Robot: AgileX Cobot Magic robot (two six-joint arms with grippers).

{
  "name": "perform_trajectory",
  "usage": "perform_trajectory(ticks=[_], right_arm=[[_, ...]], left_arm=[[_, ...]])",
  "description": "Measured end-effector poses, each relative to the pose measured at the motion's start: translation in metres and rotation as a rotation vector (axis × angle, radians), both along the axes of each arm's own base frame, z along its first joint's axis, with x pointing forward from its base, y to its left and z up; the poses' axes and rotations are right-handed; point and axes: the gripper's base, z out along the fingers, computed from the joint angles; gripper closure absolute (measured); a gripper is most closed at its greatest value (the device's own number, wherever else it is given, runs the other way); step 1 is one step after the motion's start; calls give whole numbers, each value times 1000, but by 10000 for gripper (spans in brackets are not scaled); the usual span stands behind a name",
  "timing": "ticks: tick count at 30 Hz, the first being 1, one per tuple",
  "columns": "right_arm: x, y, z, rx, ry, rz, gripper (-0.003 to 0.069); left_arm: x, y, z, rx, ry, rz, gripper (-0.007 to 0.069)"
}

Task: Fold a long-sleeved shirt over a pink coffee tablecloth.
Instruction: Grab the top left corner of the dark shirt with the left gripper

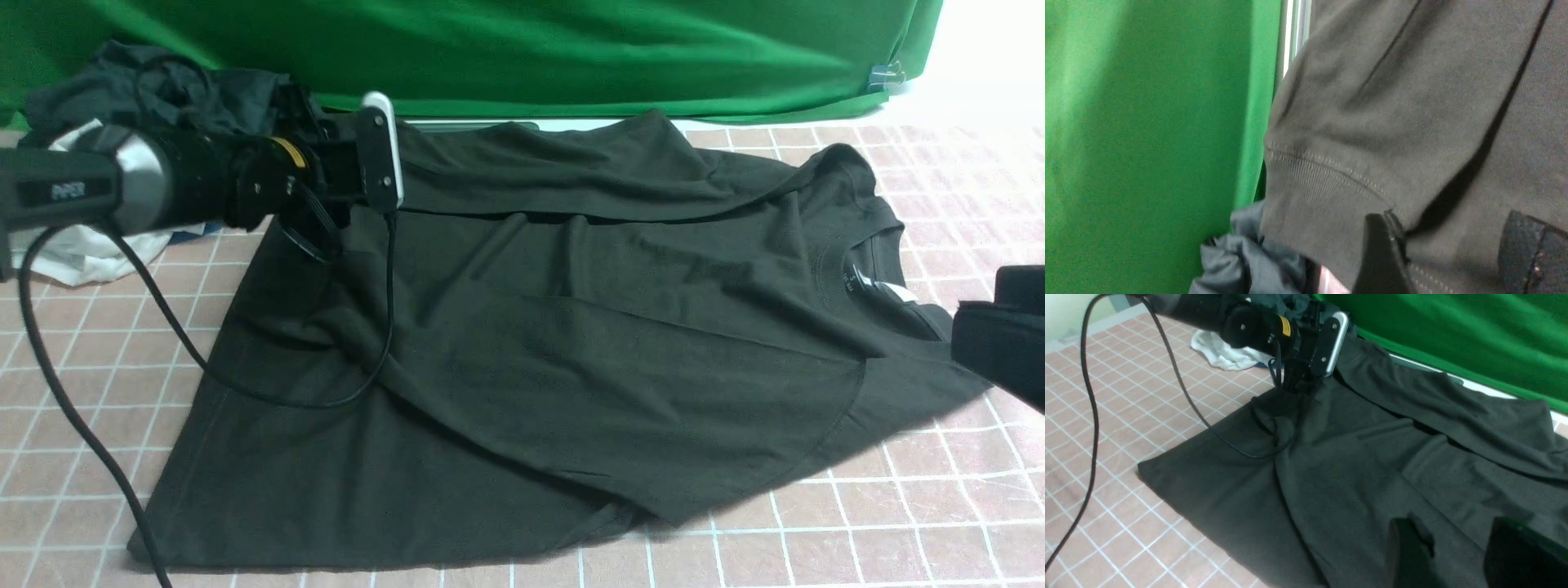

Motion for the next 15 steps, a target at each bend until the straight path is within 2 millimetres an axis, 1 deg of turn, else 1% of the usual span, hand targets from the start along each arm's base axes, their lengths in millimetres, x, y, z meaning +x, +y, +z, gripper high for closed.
perform_trajectory(ticks=[3, 5, 7, 11, 12, 13, 15], right_arm=[[0, -1, -1, 6, 20, -13, 397], [0, -1, -1, 16, 33, -21, 397], [0, -1, -1, 29, 43, -28, 397], [0, -1, -1, 47, 56, -38, 397], [0, -1, -1, 48, 57, -39, 397], [0, -1, -1, 52, 60, -41, 397], [0, -1, -1, 59, 67, -45, 397]], left_arm=[[2, -1, -11, 30, 3, -29, 218], [5, -1, -17, 30, -23, -42, 230], [7, -3, -19, 23, -61, -52, 251], [15, -4, -24, 12, -83, -52, 300], [15, -4, -23, 10, -87, -50, 302], [21, -4, -27, 7, -91, -48, 324], [25, -5, -28, 6, -98, -47, 339]])
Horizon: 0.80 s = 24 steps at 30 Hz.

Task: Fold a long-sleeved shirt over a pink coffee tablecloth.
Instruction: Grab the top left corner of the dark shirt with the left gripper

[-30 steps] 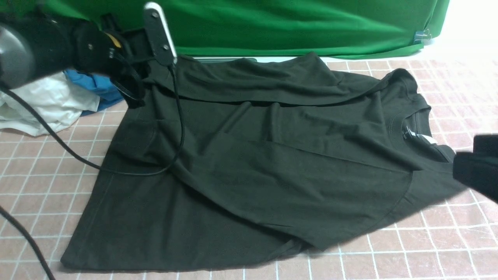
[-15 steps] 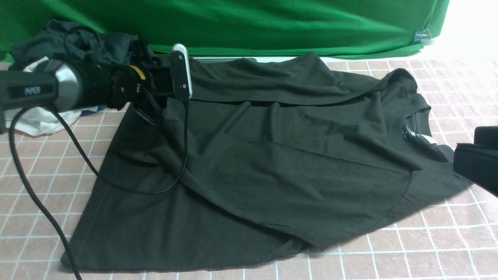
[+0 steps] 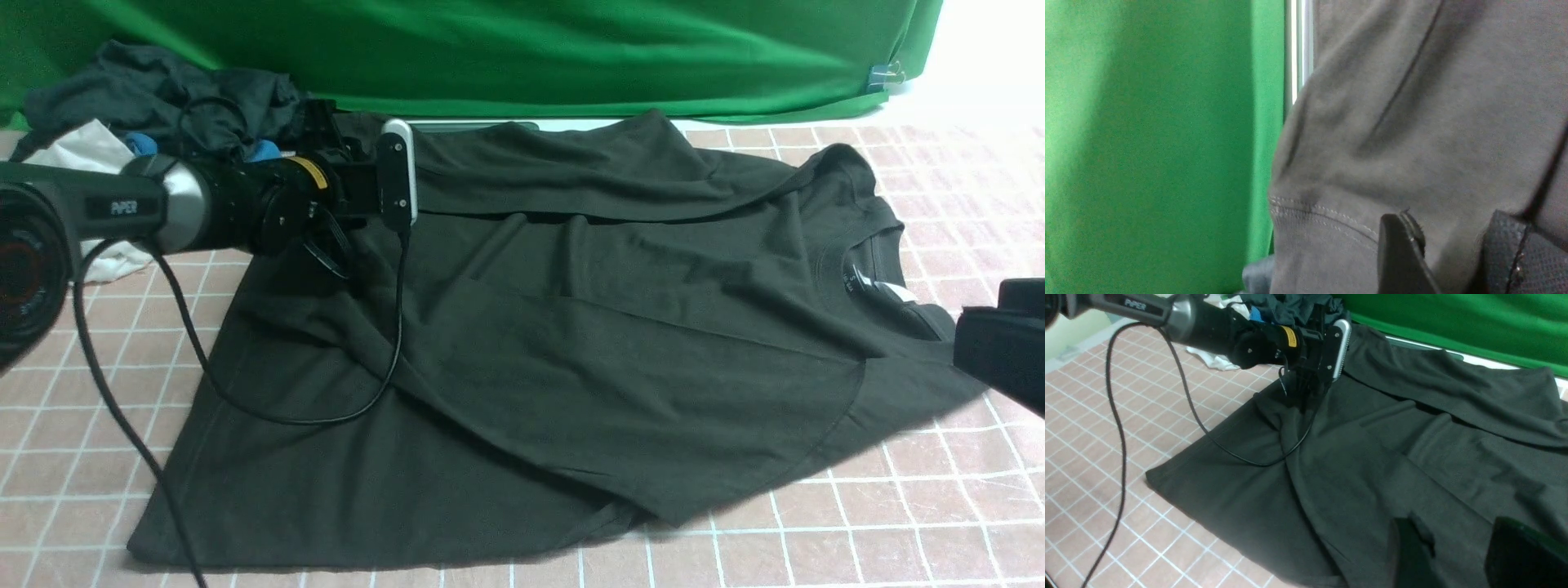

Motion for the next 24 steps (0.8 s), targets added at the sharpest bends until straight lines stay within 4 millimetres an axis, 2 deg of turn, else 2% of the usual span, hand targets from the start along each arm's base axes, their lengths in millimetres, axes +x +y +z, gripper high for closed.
perform_trajectory(ticks=[4, 8, 11, 12, 13, 18, 19, 24], right_arm=[[0, 0, 0, 10, 12, -8, 397], [0, 0, -1, 20, 26, -14, 397], [0, 0, -1, 25, 35, -19, 398], [0, 0, -1, 25, 39, -21, 398], [-1, -1, -2, 28, 48, -24, 401], [-1, -1, -3, 26, 70, -30, 405], [-1, -1, -4, 24, 74, -31, 405], [-1, -1, -4, 25, 78, -31, 405]], left_arm=[[7, 0, -2, -16, -4, 11, 367], [10, 0, -4, -21, 11, 22, 435], [10, 0, -4, -20, 27, 27, 551], [9, 0, -3, -21, 29, 28, 557], [8, 1, -1, -18, 53, 38, 593], [-1, 4, 17, -6, 152, 78, 606], [-6, 6, 27, -12, 183, 98, 606], [-13, 7, 51, -41, 205, 128, 606]])
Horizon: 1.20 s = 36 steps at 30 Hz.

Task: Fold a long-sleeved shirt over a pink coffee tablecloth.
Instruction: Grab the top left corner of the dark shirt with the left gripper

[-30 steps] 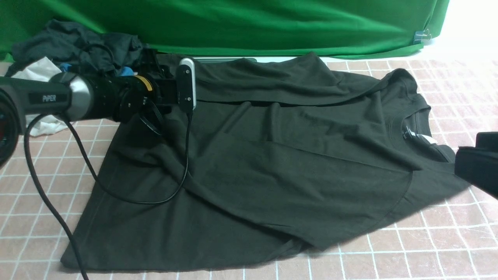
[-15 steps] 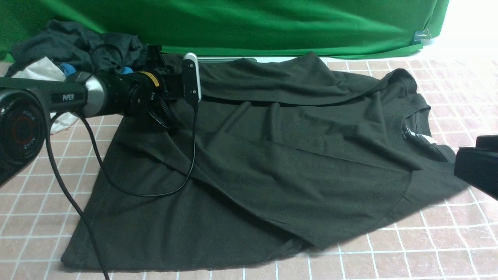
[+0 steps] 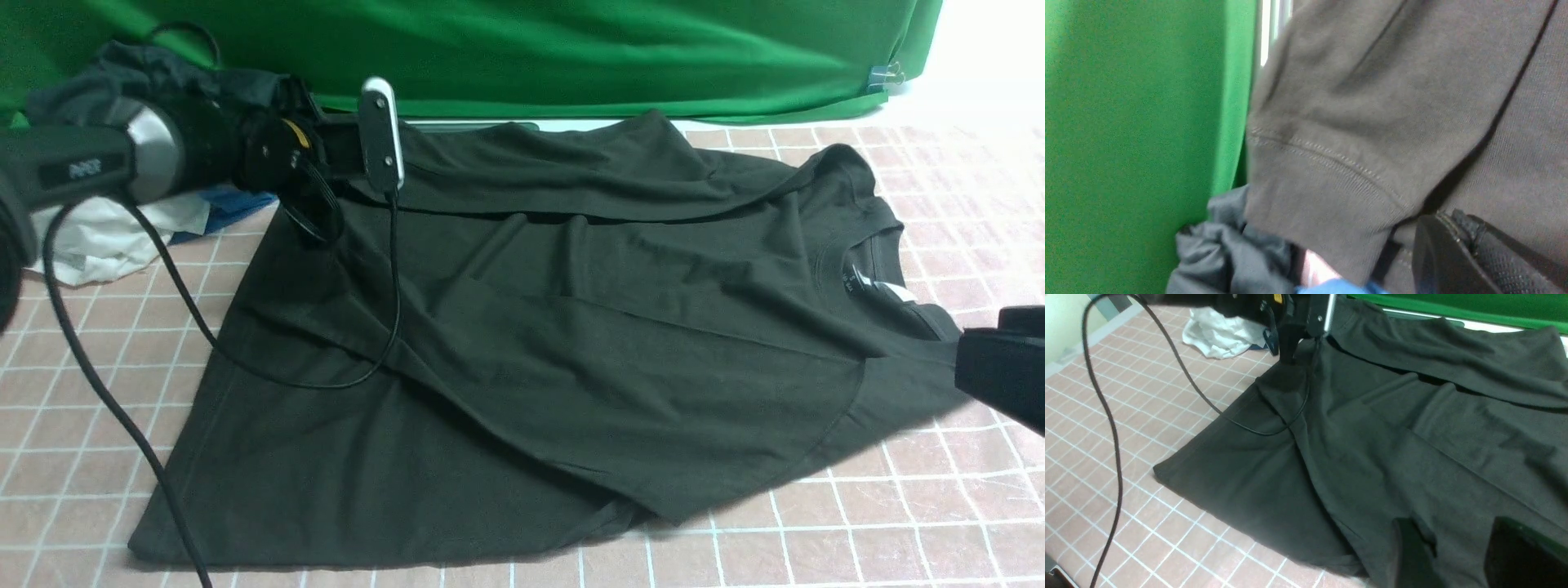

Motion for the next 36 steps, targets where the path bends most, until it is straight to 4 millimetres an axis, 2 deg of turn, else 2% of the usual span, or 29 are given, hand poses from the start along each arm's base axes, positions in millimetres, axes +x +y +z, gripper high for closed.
perform_trajectory(ticks=[3, 7, 11, 13, 18, 19, 22, 25, 27, 28, 29, 32, 36], right_arm=[[0, 0, 0, 0, 1, 0, 405], [0, 0, 0, 2, 4, 1, 407], [0, 0, 0, -1, 2, 5, 407], [0, 0, 0, -13, -7, 12, 407], [0, 0, 0, -23, -14, 18, 407], [0, 0, 0, -28, -18, 22, 407], [0, 0, 0, -33, -24, 26, 407], [0, 0, 0, -46, -33, 34, 407], [0, 0, 0, -50, -36, 36, 407], [0, 0, 0, -50, -36, 36, 407], [0, 0, 0, -50, -37, 36, 407], [0, 0, 0, -51, -37, 37, 407], [0, 0, 0, -52, -37, 36, 407]], left_arm=[[-3, 0, 11, -7, 5, 9, 606], [-13, 1, 13, -57, 117, 66, 606], [-31, -3, 9, -314, 370, 260, 606], [-33, -6, 12, -374, 428, 296, 606], [-15, -9, 54, -487, 401, 383, 606], [-6, -6, 76, -536, 378, 423, 606], [13, 2, 114, -570, 339, 429, 606], [22, 7, 124, -558, 326, 405, 606], [32, 9, 113, -518, 323, 368, 606], [33, 9, 112, -509, 325, 361, 606], [35, 9, 99, -440, 349, 289, 597], [36, 9, 81, -350, 388, 190, 573], [42, 12, 45, -234, 351, 87, 419]])
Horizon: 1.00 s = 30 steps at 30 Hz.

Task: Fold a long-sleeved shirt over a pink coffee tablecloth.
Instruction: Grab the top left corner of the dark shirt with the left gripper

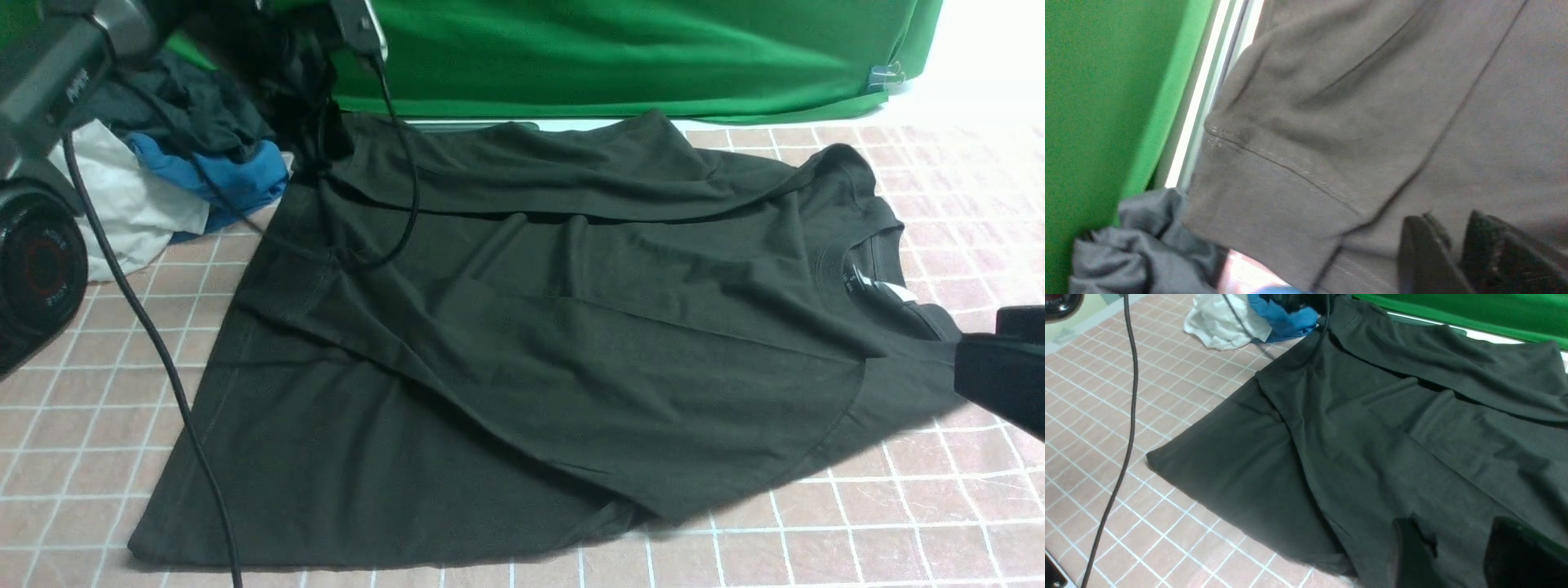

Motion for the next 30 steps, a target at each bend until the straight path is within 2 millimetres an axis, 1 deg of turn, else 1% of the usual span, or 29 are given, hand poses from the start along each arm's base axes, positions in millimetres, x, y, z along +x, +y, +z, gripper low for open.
perform_trajectory(ticks=[1, 2, 4, 6, 7, 9, 14, 20, 23, 26, 30], right_arm=[[0, 0, 0, 0, 0, 0, 407], [0, 0, 0, -2, 2, -1, 407], [0, 0, 0, -4, 5, -2, 407], [0, 0, -1, -2, 7, -4, 407], [0, 0, -1, -1, 8, -5, 407], [0, 0, -1, -1, 8, -5, 407], [0, 0, -1, 8, 15, -11, 408], [0, 0, -1, 19, 24, -18, 414], [0, 0, -1, 26, 29, -22, 414], [0, 0, -1, 32, 33, -25, 414], [0, 0, -1, 32, 34, -26, 416]], left_arm=[[0, 0, -3, 8, 1, -8, 402], [2, 1, -15, 35, -28, -41, 330], [2, 2, -29, 71, -34, -95, 263], [4, 2, -42, 129, -63, -185, 197], [5, 3, -50, 151, -78, -214, 172], [9, 3, -58, 170, -111, -226, 155], [17, 4, -64, 184, -189, -199, 172], [23, 6, -65, 209, -262, -179, 265], [25, 7, -66, 210, -276, -164, 301], [26, 7, -71, 197, -270, -141, 332], [26, 7, -74, 191, -263, -133, 348]])
